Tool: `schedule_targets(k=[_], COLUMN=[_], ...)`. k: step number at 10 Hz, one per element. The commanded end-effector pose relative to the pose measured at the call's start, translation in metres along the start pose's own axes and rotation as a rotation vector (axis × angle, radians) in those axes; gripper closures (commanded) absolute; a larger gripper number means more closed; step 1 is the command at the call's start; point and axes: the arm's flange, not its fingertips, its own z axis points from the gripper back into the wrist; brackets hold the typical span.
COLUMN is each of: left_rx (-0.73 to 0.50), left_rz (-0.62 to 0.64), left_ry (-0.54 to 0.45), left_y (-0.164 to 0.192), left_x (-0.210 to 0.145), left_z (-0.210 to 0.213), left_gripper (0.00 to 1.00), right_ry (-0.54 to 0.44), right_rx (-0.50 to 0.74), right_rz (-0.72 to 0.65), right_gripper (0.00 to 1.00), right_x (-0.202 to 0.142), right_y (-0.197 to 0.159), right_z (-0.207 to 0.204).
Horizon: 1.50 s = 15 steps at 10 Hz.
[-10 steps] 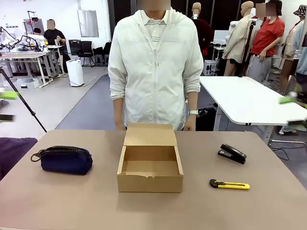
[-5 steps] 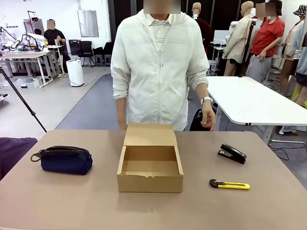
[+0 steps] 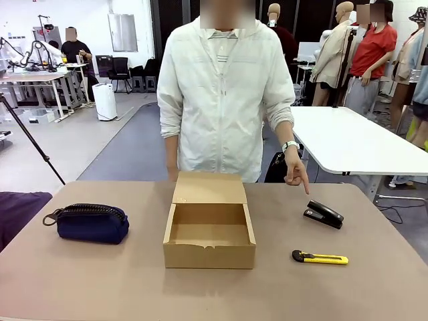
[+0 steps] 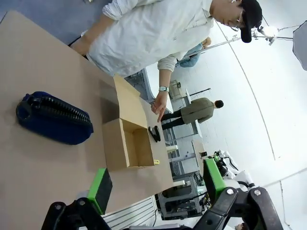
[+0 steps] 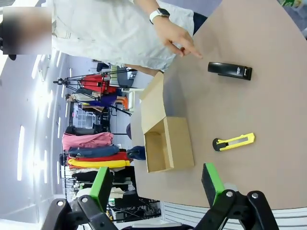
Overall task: Pack the items into the box.
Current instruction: Pick up the item specified by the human and place it in the Mailer Box.
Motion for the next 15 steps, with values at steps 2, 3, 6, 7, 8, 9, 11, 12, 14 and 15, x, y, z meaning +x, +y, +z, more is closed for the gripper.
schedule_targets(k=[2, 3, 6, 7, 8, 9, 11, 12, 14, 15], left_rx=[-0.016, -0.016, -0.016, -0.016, -0.016, -0.016, -0.016, -0.016, -0.016, -0.016], left_rz=[-0.015, -0.015, -0.015, -0.015, -0.015, -0.015, -0.015, -0.015, -0.015, -0.015], left_ry=[-0.01, -0.01, -0.01, -0.01, -0.01, -0.01, -0.01, -0.01, -0.01, -0.01], left_y=[0.003, 0.003, 0.003, 0.003, 0.003, 0.003, 0.003, 0.003, 0.003, 0.003], left_x=[0.001, 0.001, 0.001, 0.001, 0.001, 0.001, 0.001, 0.001, 0.001, 0.001], left_z=[0.0, 0.0, 0.0, 0.0, 0.0, 0.0, 0.0, 0.0, 0.0, 0.0], left_gripper=[0.0, 0.0, 0.0, 0.0, 0.0, 0.0, 0.0, 0.0, 0.0, 0.0], right_ry=[-0.015, -0.015, -0.003, 0.102, 0.152, 0.162, 0.228, 0.265, 0.282, 0.195], right_rx=[0.028, 0.028, 0.001, -0.233, -0.413, -0.593, -0.822, -0.848, -0.84, -0.796], right_rz=[0.009, 0.009, -0.005, 0.046, 0.133, 0.23, 0.396, 0.435, 0.513, 0.535], right_gripper=[0.0, 0.0, 0.0, 0.0, 0.0, 0.0, 0.0, 0.0, 0.0, 0.0], right_x=[0.003, 0.003, 0.0, 0.022, 0.039, 0.049, 0.045, 0.039, 0.027, 0.026], right_y=[0.001, 0.001, -0.001, 0.011, 0.018, 0.018, 0.014, 0.011, 0.007, 0.012], right_z=[0.0, 0.0, 0.003, -0.049, -0.1, -0.145, -0.205, -0.227, -0.261, -0.259])
